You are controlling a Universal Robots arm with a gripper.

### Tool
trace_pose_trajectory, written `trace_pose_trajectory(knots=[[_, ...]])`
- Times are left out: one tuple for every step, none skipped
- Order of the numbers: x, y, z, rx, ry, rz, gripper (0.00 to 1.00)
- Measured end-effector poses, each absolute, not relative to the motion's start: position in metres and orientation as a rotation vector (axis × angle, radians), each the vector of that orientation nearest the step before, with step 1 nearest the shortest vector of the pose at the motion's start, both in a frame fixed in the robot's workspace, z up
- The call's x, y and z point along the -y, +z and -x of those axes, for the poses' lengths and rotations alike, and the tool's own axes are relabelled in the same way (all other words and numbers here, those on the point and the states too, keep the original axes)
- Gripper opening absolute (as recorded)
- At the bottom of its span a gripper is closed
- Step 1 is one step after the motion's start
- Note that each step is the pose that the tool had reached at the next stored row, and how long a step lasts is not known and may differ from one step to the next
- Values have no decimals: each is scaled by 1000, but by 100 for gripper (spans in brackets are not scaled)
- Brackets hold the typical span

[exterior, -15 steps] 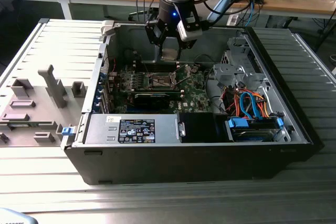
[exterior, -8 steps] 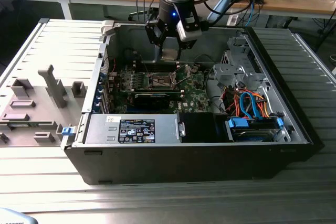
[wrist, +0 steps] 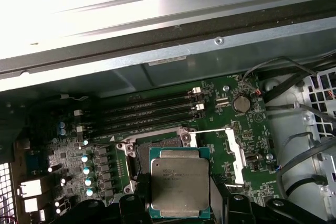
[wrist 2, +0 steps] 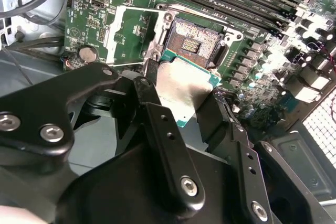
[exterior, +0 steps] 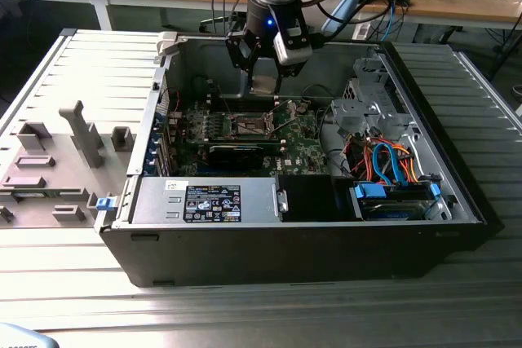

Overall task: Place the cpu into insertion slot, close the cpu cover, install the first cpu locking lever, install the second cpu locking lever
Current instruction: 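Place the cpu into insertion slot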

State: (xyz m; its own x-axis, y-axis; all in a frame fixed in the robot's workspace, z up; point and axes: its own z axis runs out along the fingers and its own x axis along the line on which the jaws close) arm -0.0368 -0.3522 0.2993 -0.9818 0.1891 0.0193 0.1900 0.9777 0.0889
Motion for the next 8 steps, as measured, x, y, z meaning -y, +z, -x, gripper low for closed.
trace_pose_trajectory(knots=[[352, 299, 37, 3113, -142, 302, 54], [352, 299, 37, 3113, -142, 305, 54], [352, 299, 37, 3113, -142, 308, 54], [352, 299, 37, 3112, -142, 311, 54], [352, 299, 37, 3112, -142, 314, 54], [352, 299, 37, 3112, -142, 318, 54], [352, 299, 37, 3112, -142, 320, 54], [352, 299, 37, 3111, -142, 326, 54]])
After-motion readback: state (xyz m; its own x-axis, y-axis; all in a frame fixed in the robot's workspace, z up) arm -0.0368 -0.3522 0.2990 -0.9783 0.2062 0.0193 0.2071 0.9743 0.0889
